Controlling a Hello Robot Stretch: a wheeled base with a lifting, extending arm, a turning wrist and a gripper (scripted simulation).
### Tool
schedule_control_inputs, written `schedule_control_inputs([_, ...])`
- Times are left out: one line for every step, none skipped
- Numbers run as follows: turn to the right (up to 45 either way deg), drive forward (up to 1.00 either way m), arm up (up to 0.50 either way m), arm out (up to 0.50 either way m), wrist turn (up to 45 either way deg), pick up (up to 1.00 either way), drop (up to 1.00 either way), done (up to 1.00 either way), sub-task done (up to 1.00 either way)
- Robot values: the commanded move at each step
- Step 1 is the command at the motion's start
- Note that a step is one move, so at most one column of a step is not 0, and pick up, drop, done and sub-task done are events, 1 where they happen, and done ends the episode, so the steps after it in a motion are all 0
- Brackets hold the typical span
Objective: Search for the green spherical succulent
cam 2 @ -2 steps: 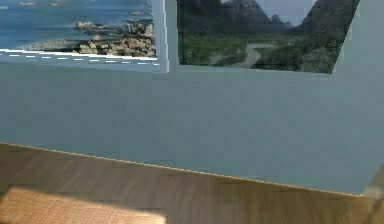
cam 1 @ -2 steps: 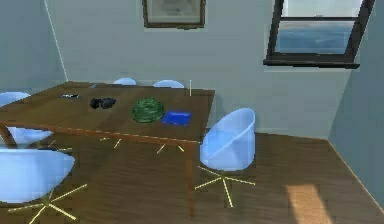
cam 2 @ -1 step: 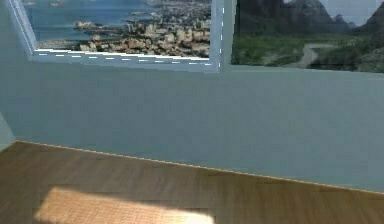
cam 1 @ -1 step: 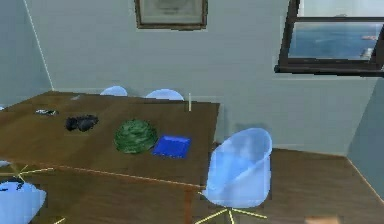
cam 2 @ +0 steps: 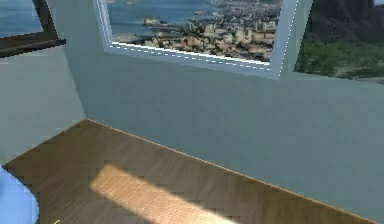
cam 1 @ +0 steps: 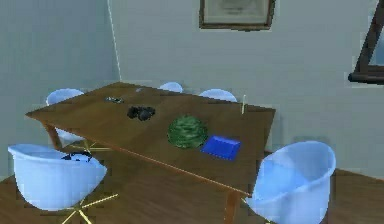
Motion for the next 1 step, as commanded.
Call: schedule_control_inputs([0.0,0.0,0.0,0.0,0.0,0.0,0.0,1.0,0.0])
